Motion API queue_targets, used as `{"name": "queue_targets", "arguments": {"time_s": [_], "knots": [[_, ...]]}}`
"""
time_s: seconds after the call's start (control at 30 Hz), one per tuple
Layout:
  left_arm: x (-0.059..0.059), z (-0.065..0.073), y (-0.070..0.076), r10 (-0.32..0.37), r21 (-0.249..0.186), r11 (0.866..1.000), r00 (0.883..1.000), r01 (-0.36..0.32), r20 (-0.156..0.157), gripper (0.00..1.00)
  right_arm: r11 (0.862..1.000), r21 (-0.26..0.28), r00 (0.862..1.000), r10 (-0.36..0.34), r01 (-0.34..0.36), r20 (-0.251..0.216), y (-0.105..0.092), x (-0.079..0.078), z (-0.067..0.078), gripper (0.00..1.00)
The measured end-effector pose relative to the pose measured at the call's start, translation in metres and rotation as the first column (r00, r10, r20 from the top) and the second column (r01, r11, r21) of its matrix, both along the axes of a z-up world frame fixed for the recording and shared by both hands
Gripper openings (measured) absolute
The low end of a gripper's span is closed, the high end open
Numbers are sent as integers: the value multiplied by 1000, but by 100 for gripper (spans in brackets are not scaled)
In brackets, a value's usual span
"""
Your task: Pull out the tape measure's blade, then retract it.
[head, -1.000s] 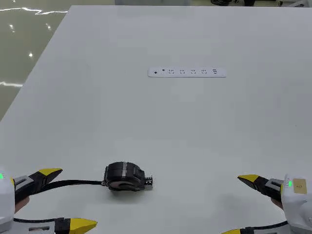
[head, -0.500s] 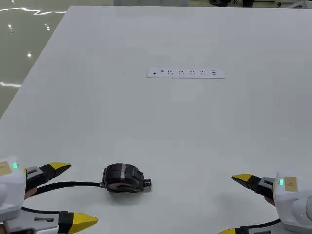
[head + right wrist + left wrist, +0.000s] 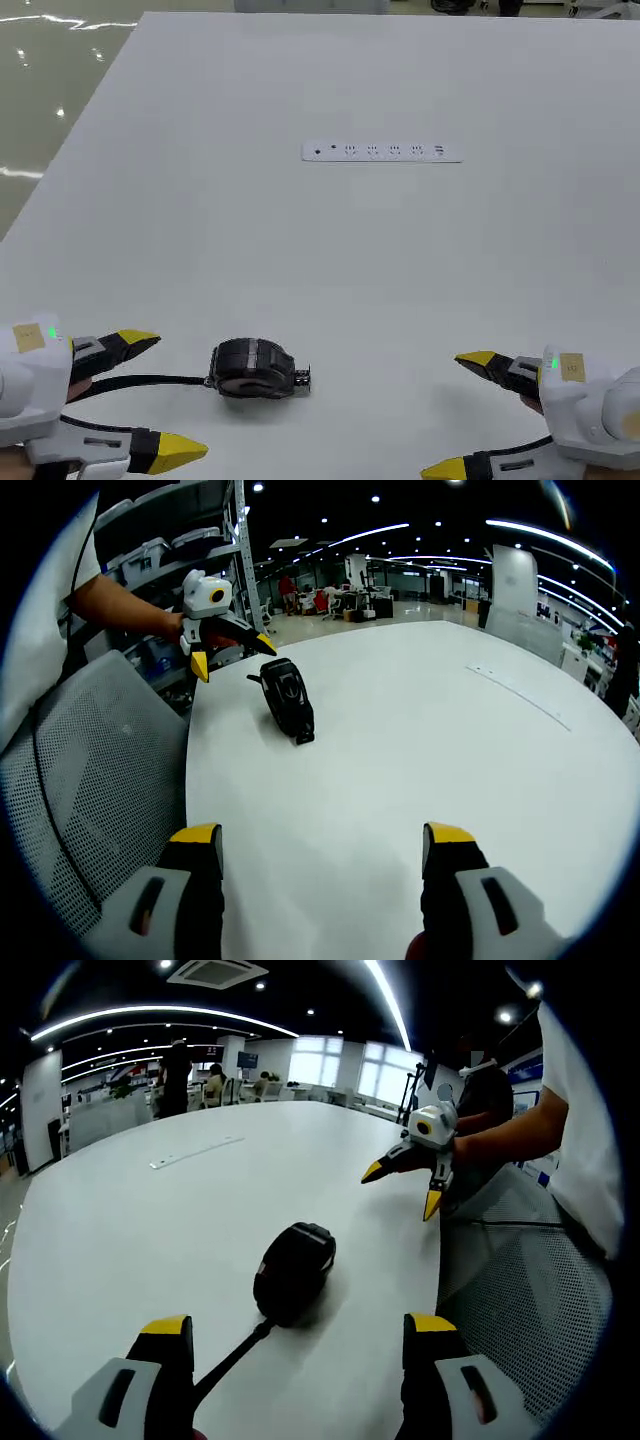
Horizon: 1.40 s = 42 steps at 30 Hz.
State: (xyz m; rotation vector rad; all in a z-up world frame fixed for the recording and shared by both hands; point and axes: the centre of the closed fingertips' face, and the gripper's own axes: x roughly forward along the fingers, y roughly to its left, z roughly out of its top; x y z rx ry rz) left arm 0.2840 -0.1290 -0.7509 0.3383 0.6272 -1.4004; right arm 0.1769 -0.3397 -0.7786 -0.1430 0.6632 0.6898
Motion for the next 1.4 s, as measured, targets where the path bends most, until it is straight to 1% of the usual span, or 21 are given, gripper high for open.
{"name": "queue_targets", "arguments": {"time_s": [0.1,0.13,0.23,0.3,0.37,0.6,0.7,0.87,1.0,1.07,1.1,1.17,1.23,1.3,1.4], "knots": [[-1,-2,-3,-10,-5,1000,1000,10,4,83,1000,1,1000,9,-9,2,3,4,-2,82],[-2,-3,-5,-12,-6,1000,1000,12,-2,83,1000,3,1000,10,-10,5,3,6,-2,82],[-3,-6,-8,-15,-9,1000,1000,15,-4,83,1000,10,1000,11,-11,9,6,11,-3,81],[-3,-8,-12,-14,-15,1000,1000,14,-12,83,1000,17,1000,12,-13,12,9,14,-4,81],[-4,-9,-15,-23,-16,1000,1000,23,-8,83,1000,24,1000,15,-15,14,12,17,-5,81],[2,-10,-25,-31,-27,999,1000,30,-5,81,998,37,999,49,-49,8,27,24,-11,78],[5,-13,-31,-43,-23,999,999,43,-2,80,997,41,998,60,-60,8,30,30,-14,75],[8,-16,-38,-57,-21,998,998,57,-2,79,996,47,997,70,-70,19,34,38,-13,72],[10,-18,-42,-70,-19,997,998,70,-1,77,995,50,997,80,-81,20,37,42,-13,70],[11,-19,-44,-74,-17,997,997,74,9,77,995,50,996,86,-86,18,39,44,-14,69],[11,-20,-45,-80,-16,997,997,80,3,76,995,51,996,87,-88,17,39,44,-15,69],[11,-21,-46,-85,-15,996,996,85,3,75,994,54,996,92,-92,16,42,45,-15,68],[11,-23,-47,-98,-9,995,995,98,10,74,994,53,995,96,-97,17,43,47,-15,67],[10,-23,-49,-108,-8,994,994,108,-1,71,993,55,994,104,-104,18,46,48,-16,66],[10,-26,-50,-120,-6,993,993,120,-4,70,992,49,993,114,-114,17,48,52,-18,65]]}}
